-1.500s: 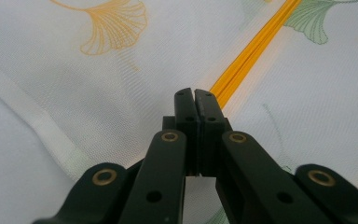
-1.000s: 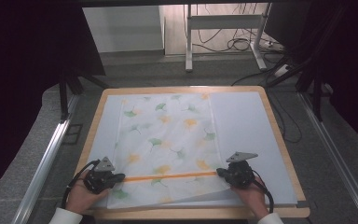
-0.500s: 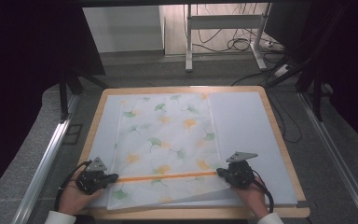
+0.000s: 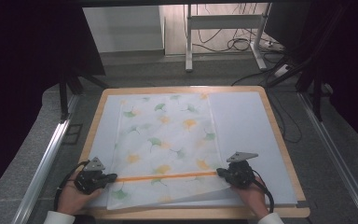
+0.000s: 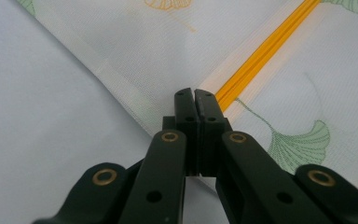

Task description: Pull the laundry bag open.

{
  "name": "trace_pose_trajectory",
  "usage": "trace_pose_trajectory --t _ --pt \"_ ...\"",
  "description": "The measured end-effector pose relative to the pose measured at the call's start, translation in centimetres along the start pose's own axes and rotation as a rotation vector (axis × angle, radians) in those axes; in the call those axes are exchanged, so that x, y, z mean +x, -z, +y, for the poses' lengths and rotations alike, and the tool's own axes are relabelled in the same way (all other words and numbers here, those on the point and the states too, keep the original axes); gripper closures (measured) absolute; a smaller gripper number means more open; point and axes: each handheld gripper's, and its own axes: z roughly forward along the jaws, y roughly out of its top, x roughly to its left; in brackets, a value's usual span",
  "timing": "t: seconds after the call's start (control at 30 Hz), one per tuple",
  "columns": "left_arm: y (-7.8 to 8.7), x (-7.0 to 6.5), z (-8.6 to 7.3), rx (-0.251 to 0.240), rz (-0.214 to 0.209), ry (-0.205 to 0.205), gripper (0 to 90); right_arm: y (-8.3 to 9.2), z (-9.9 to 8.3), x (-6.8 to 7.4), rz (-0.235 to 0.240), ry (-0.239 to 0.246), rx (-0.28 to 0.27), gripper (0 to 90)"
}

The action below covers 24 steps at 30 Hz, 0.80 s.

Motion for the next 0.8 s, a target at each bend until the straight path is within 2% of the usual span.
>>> trace_pose_trajectory --t 0.3,0.53,0.57,0.63,0.73,0.8 --pt "-0.2 0.1 -0.2 -0.029 -0.010 0.023 89.9 0.0 0.0 0.2 -0.013 0.014 0.001 89.4" --pt "-0.1 -0.3 -0.2 -0.039 0.009 -0.001 87.7 0.2 0.0 0.2 -0.013 0.019 0.001 89.2" --pt "-0.1 -0.5 -0.2 -0.052 0.018 -0.002 85.2 0.2 0.0 0.2 -0.014 0.020 -0.003 88.9" --pt "0.4 -0.7 -0.2 -0.083 0.045 -0.011 77.7 0.5 0.1 0.3 -0.007 0.022 -0.026 82.2" --pt "1.3 -1.0 0.1 -0.165 0.060 0.018 67.4 1.2 0.3 0.6 -0.009 0.026 -0.070 77.0" --pt "1.6 -1.1 0.4 -0.198 0.087 0.041 58.3 1.6 0.5 0.6 -0.004 0.024 -0.088 68.7"
